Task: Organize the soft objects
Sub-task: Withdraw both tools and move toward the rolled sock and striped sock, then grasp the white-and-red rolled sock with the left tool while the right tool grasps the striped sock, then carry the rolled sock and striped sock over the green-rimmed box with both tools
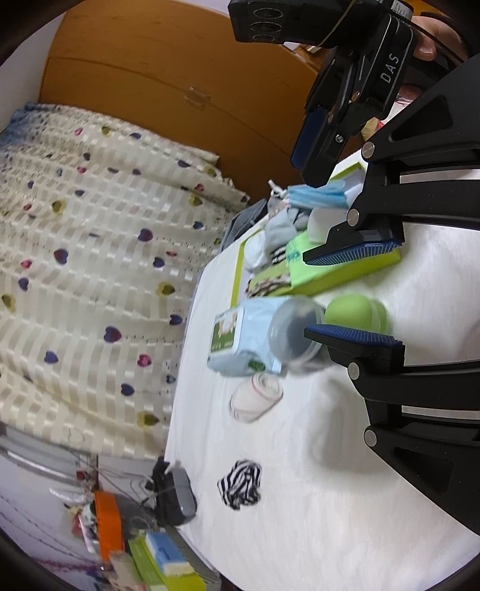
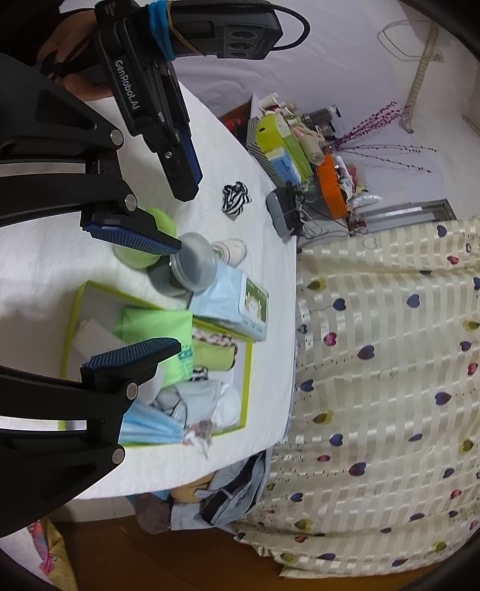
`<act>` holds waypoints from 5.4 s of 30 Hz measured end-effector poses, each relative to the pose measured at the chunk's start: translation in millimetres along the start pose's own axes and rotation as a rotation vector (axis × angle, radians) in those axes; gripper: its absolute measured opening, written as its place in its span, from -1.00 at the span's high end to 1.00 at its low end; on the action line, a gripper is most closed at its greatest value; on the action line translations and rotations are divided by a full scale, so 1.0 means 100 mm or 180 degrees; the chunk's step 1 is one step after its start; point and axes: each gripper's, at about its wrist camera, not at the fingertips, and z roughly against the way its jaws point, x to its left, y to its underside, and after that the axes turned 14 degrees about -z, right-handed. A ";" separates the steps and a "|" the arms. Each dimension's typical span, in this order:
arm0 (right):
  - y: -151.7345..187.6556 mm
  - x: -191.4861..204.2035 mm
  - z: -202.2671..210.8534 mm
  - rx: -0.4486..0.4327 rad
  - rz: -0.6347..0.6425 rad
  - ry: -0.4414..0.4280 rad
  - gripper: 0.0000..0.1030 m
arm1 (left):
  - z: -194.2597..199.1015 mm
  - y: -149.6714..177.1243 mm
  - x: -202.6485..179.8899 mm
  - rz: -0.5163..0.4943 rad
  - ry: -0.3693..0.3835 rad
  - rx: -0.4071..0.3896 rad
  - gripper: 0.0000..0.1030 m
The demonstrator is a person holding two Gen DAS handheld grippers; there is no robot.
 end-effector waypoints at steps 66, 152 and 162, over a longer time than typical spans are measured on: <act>-0.43 0.19 -0.67 0.0086 0.0069 -0.0234 0.06 | -1.10 -0.36 1.22 0.0631 -0.0585 0.0496 0.14; -0.34 1.40 -0.74 0.0368 0.0911 -0.0409 0.69 | 0.53 0.01 0.96 0.0542 -0.0793 -0.0148 0.13; -0.38 1.05 -0.37 0.0163 0.0728 -0.0348 0.69 | 0.48 -0.17 0.52 0.0297 -0.0625 -0.0212 0.13</act>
